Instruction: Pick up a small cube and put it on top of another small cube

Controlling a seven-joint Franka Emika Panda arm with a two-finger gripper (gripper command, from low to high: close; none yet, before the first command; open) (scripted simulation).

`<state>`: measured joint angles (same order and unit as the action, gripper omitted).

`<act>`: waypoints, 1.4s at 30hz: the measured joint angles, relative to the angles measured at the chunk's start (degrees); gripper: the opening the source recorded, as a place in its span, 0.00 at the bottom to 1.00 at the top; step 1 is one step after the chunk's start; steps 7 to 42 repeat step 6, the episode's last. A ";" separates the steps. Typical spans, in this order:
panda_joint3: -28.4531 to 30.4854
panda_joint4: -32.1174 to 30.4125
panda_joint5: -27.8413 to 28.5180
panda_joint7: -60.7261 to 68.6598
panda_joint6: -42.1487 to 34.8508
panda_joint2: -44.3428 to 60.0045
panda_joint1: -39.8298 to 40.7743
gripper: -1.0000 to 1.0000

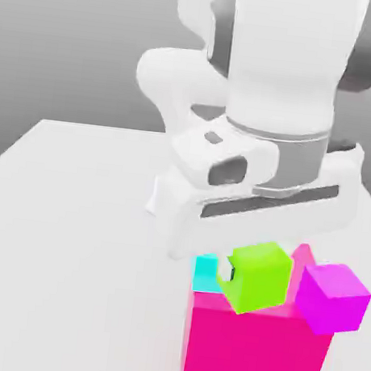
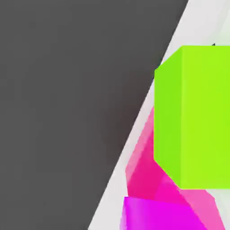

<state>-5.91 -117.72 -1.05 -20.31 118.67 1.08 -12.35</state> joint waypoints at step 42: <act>1.44 -2.10 0.80 2.01 3.72 1.57 -2.27 1.00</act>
